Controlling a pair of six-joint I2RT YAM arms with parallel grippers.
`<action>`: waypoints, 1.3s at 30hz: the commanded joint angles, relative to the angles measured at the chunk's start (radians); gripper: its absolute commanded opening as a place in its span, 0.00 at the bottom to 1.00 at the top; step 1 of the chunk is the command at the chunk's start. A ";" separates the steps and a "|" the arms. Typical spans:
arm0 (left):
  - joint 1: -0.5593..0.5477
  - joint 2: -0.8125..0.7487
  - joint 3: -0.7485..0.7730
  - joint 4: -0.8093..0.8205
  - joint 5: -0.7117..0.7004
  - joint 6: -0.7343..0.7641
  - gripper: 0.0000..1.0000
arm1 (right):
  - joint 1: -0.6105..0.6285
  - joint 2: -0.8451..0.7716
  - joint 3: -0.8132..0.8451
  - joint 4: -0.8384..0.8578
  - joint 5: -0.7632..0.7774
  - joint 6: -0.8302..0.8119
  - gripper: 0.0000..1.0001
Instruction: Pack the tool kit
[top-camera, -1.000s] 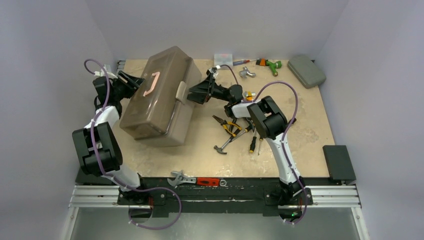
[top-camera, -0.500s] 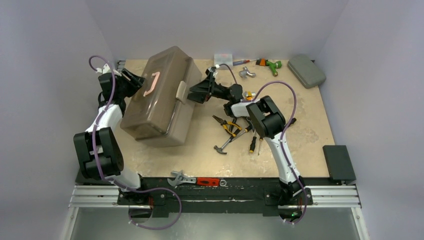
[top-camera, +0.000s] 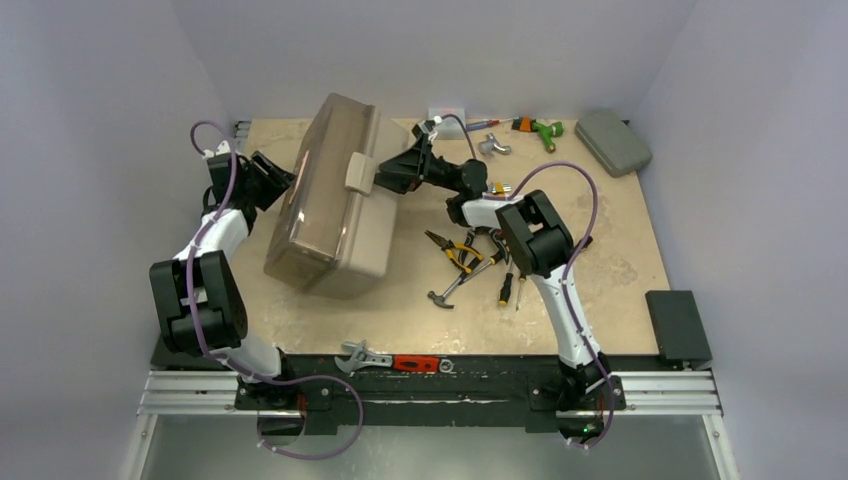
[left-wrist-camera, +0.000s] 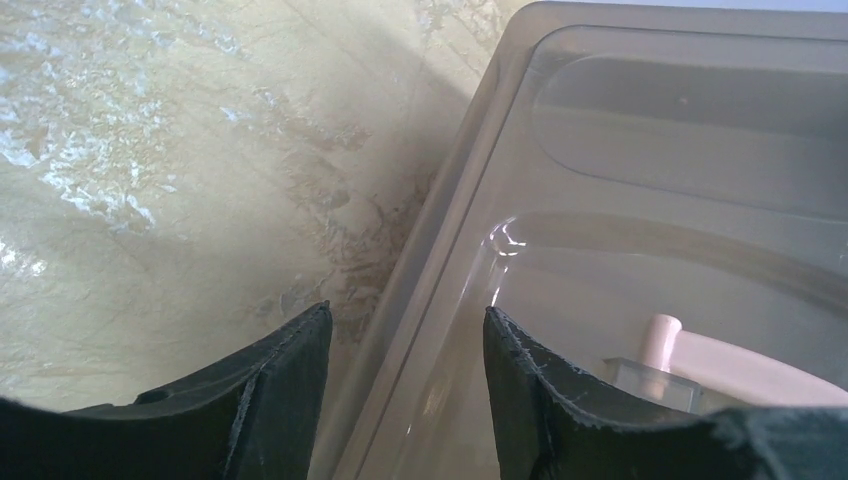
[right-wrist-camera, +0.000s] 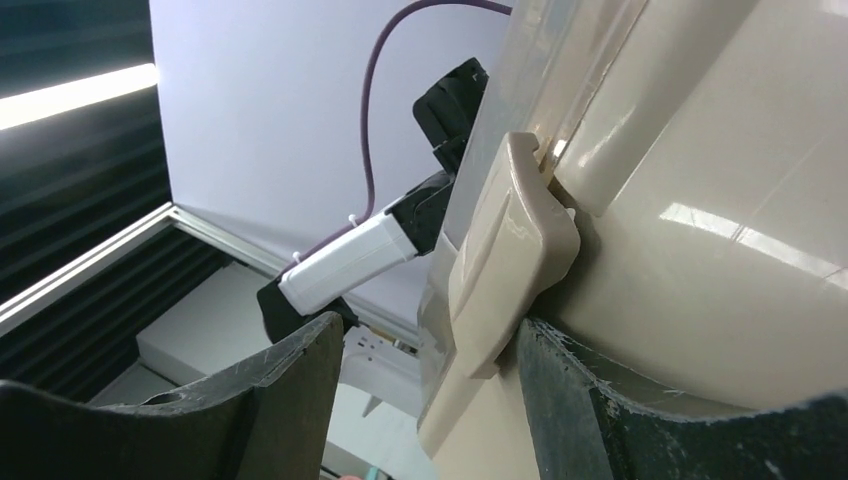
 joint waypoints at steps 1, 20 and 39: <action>-0.112 0.037 -0.058 -0.239 0.194 0.053 0.55 | 0.040 -0.045 0.005 0.005 0.074 -0.084 0.63; -0.108 0.015 -0.051 -0.262 0.180 0.062 0.56 | -0.052 -0.301 -0.307 -0.421 0.113 -0.346 0.74; -0.022 -0.220 0.011 -0.419 0.116 0.057 0.68 | -0.015 -0.547 -0.059 -1.579 0.358 -1.105 0.83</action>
